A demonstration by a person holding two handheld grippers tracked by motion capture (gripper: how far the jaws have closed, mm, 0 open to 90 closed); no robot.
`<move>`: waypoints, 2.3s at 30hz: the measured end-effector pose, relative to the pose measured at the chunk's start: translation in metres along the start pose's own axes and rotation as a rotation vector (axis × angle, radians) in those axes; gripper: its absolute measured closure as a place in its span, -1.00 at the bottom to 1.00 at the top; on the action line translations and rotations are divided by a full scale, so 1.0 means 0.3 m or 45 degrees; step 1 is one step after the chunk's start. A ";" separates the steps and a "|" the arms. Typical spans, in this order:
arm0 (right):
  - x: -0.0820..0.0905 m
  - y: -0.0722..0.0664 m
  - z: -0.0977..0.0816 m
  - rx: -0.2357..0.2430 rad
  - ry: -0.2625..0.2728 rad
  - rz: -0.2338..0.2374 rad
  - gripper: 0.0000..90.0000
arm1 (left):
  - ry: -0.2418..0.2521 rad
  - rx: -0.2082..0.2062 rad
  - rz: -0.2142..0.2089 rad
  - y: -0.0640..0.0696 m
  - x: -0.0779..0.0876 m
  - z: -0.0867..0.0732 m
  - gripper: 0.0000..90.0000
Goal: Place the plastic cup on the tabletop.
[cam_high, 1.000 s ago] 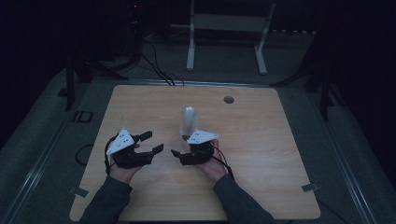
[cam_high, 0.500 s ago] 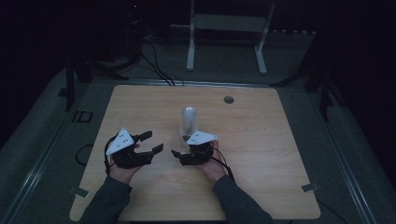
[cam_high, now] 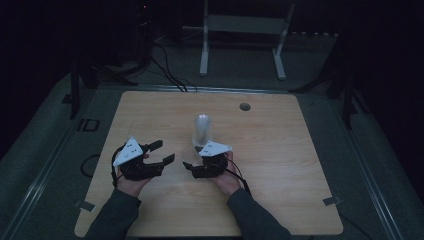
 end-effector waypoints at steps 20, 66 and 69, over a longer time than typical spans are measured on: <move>-0.009 -0.008 -0.020 0.007 -0.023 0.008 -0.37 | 0.000 -0.003 -0.004 0.002 -0.001 -0.001 -0.30; 0.006 -0.008 -0.061 -0.047 -0.066 0.046 -0.69 | -0.002 0.003 -0.006 0.002 -0.004 -0.004 -0.30; 0.014 -0.008 -0.064 -0.049 -0.070 0.046 -0.70 | -0.002 0.003 -0.006 0.002 -0.003 -0.004 -0.30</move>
Point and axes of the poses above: each handheld gripper's, and its own axes: x roughly backward along the jaws, z roughly out of its top, y roughly to its right, the point moved 5 cm from there along -x, roughly forward along the jaws, and after that the axes turned 14 degrees about z, right-handed, at the moved point
